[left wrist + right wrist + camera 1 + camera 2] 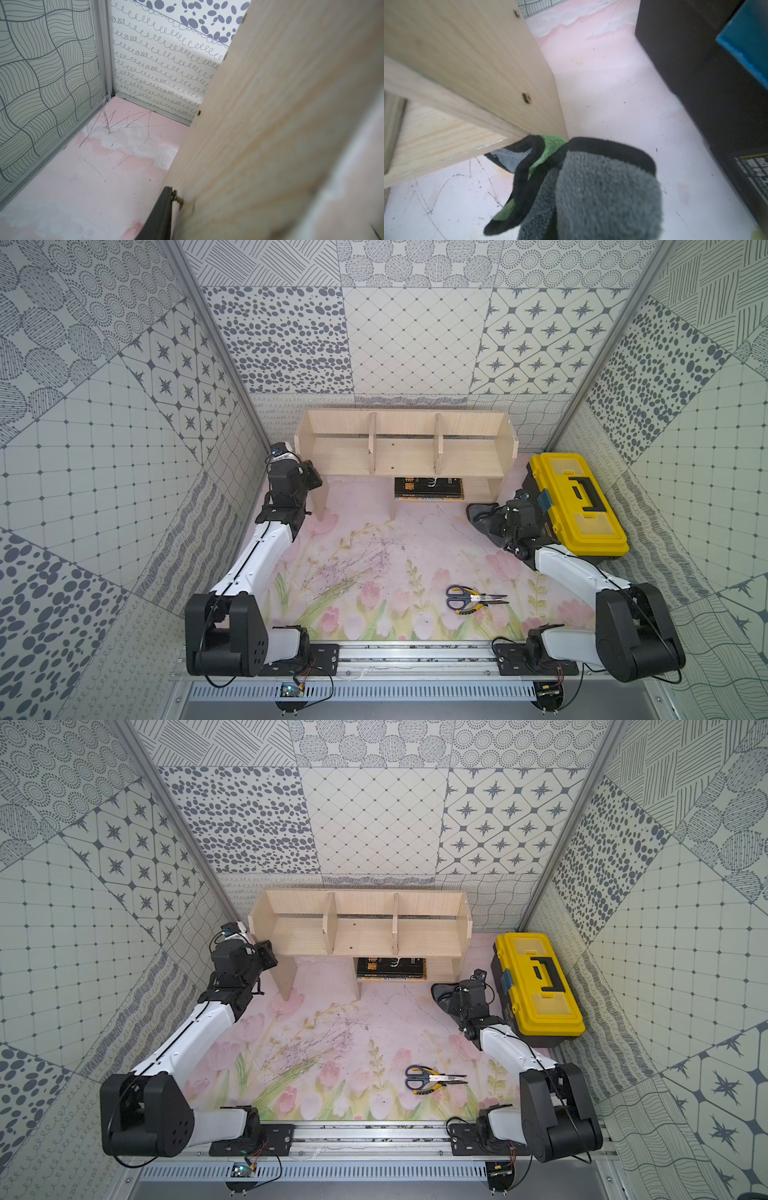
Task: Wipe the bookshelf clean with a cloth
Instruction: Wipe the dust from the shelf.
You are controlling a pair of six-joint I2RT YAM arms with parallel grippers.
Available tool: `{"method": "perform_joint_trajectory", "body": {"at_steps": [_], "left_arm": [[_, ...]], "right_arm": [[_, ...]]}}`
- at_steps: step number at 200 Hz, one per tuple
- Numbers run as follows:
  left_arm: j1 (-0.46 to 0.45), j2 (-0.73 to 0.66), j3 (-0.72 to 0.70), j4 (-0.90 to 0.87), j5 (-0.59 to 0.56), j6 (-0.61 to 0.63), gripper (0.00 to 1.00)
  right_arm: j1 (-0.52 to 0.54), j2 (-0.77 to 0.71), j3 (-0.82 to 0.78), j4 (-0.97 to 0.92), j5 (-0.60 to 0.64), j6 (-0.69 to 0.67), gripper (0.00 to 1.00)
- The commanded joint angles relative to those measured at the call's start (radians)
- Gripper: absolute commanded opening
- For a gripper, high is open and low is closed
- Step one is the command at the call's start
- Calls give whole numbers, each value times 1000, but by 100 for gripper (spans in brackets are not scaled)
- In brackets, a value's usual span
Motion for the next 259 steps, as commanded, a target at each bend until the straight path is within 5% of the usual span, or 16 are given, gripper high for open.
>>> {"method": "perform_joint_trajectory", "body": {"at_steps": [1, 57, 120, 158, 218, 259], "left_arm": [[-13, 6, 38, -113, 9, -7, 0], [-8, -19, 57, -187, -12, -65, 0], [-7, -41, 18, -156, 11, -49, 0], [-7, -45, -8, -134, 17, -30, 0], [10, -4, 16, -120, 84, -39, 0], [21, -11, 9, -117, 104, -64, 0]], "right_arm": [[56, -70, 35, 49, -3, -20, 0], [417, -114, 157, 85, 149, -131, 0], [708, 263, 497, 272, 172, -167, 0], [745, 436, 629, 330, 235, -164, 0], [730, 431, 363, 359, 239, -67, 0], [730, 385, 417, 358, 234, -106, 0]]}}
